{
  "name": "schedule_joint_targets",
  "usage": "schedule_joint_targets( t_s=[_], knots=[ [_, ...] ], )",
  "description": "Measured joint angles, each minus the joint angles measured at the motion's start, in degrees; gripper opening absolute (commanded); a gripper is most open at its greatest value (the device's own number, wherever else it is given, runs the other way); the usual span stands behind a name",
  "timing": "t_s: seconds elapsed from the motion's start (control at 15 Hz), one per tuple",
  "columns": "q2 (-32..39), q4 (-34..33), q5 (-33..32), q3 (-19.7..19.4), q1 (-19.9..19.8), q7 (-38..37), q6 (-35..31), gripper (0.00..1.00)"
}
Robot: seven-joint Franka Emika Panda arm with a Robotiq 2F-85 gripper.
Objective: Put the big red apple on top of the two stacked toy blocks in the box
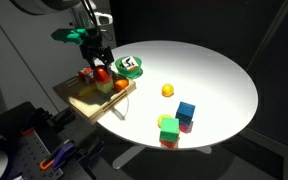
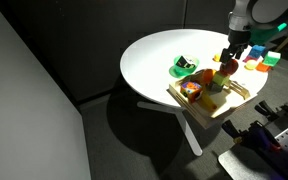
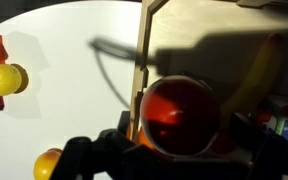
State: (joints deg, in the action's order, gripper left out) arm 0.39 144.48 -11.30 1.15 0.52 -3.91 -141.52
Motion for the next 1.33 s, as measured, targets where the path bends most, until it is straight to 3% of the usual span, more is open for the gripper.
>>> schedule_joint_targets(
  t_s=[0.73, 1.33],
  knots=[
    [-1.9, 0.0, 4.7, -0.1, 0.0, 0.2, 0.0, 1.00],
    [-6.5, 1.3, 4.7, -0.2, -0.5, -2.6, 0.3, 1.00]
  ],
)
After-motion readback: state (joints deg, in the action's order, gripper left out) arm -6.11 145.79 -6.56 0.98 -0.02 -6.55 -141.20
